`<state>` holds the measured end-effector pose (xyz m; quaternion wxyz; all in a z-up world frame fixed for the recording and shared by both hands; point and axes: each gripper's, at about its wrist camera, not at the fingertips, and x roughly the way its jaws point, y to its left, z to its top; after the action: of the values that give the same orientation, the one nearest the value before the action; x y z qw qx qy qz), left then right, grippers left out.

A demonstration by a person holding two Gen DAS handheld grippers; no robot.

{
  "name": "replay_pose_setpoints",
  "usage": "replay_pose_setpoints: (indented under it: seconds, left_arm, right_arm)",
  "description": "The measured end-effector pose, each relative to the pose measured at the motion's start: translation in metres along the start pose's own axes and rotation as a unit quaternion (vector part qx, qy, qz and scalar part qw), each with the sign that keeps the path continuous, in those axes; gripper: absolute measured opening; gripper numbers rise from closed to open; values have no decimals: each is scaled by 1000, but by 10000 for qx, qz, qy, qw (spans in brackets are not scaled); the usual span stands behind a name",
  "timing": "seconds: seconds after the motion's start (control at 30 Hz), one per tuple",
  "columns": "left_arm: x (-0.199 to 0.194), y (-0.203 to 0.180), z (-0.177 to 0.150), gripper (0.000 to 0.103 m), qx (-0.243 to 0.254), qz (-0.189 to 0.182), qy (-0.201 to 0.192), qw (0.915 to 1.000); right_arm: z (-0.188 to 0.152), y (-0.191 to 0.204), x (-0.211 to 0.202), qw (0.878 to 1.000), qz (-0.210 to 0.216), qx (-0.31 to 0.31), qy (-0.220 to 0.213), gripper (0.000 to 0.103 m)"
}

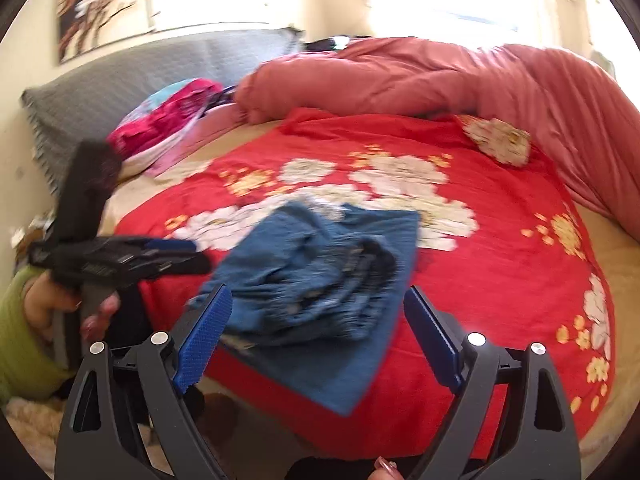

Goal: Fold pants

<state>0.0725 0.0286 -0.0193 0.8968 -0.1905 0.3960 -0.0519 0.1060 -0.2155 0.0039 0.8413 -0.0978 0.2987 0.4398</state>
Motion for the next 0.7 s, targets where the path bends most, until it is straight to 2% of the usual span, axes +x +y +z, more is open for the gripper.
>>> replay_pose_setpoints:
  seconds: [0.13, 0.17, 0.23, 0.3, 0.33, 0.4, 0.5, 0.57, 0.63, 0.7]
  left_arm:
    - [4, 16, 10, 88, -297, 91, 98, 9995]
    - [5, 19, 13, 88, -327, 123, 131, 9993]
    - [10, 24, 22, 88, -334, 210, 173, 9991]
    - [17, 27, 29, 88, -352, 230, 223, 9989]
    - [21, 28, 31, 88, -356, 232, 266, 9987]
    - [32, 32, 33, 88, -370, 245, 374, 9983]
    - [50, 39, 30, 88, -558, 50, 606, 9966]
    - [57, 41, 28, 88, -634, -17, 687, 9956]
    - [59, 37, 28, 88, -484, 67, 660, 9966]
    - [59, 36, 28, 88, -461, 46, 633, 9969]
  right_arm:
    - [-4, 37, 10, 9973, 106, -700, 176, 84]
    - [-6, 46, 14, 9958, 96, -881, 213, 78]
    - [-7, 62, 24, 9921, 137, -1206, 305, 76]
    - [-9, 67, 36, 9911, 251, -1195, 524, 70]
    - [-8, 63, 40, 9930, 401, -934, 607, 70]
    - [-7, 50, 37, 9966, 490, -490, 446, 70]
    - [-5, 21, 28, 9995, 190, 209, 106, 75]
    - [-3, -8, 27, 9965, -38, 840, 13, 76]
    - [-3, -36, 30, 9898, -189, 1412, 14, 76]
    - [-3, -59, 35, 9834, -19, 1816, 44, 77]
